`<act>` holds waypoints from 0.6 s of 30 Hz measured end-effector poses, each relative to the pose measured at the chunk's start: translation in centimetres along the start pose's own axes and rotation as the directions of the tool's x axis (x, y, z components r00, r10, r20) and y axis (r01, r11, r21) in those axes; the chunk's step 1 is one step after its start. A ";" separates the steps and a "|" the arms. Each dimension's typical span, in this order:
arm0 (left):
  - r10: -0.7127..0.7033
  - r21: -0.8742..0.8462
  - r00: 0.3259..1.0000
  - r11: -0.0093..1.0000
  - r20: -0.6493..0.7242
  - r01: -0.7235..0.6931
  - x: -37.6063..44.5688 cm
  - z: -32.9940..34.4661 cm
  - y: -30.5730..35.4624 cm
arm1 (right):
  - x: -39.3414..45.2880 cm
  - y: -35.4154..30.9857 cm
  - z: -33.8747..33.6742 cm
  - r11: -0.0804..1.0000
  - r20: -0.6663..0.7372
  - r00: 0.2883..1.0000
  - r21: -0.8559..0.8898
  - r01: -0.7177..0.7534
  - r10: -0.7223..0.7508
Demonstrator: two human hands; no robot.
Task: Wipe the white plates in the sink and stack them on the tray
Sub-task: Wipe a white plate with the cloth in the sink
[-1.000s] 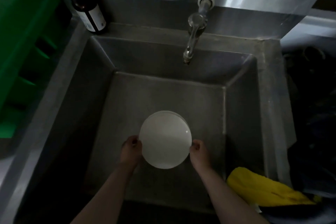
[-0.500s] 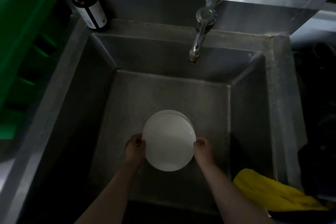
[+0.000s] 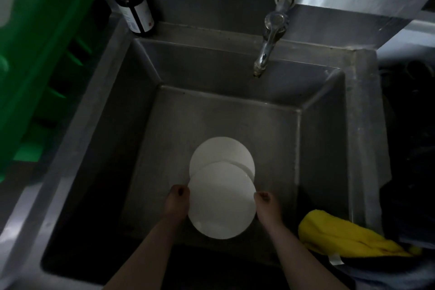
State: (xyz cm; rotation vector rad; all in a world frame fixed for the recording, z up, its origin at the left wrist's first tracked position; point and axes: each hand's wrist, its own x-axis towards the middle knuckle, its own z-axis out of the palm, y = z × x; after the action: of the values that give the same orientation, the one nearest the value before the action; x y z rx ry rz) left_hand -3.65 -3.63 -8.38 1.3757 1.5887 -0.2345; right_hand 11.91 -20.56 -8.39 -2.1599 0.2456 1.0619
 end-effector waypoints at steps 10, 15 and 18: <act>-0.044 0.087 0.995 0.996 0.084 0.036 -1.8 -0.9 -1.1 | -2.4 1.1 -1.2 0.990 -0.001 0.998 -0.124 -0.062 0.063; -0.087 0.139 0.983 0.988 0.161 0.065 1.7 -0.4 -3.4 | -3.8 -1.0 -2.5 0.986 0.041 0.999 -0.164 -0.006 0.013; -0.071 0.164 0.982 0.986 0.175 0.042 1.8 -0.9 -2.7 | -4.1 -2.2 -3.0 0.985 0.054 0.998 -0.172 -0.010 0.019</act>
State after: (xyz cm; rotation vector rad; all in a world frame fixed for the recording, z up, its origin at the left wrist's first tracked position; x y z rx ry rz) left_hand -6.19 -2.78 -10.42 1.3898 1.4836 -0.5168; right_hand 12.18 -21.50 -2.94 -2.2796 0.1489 1.1879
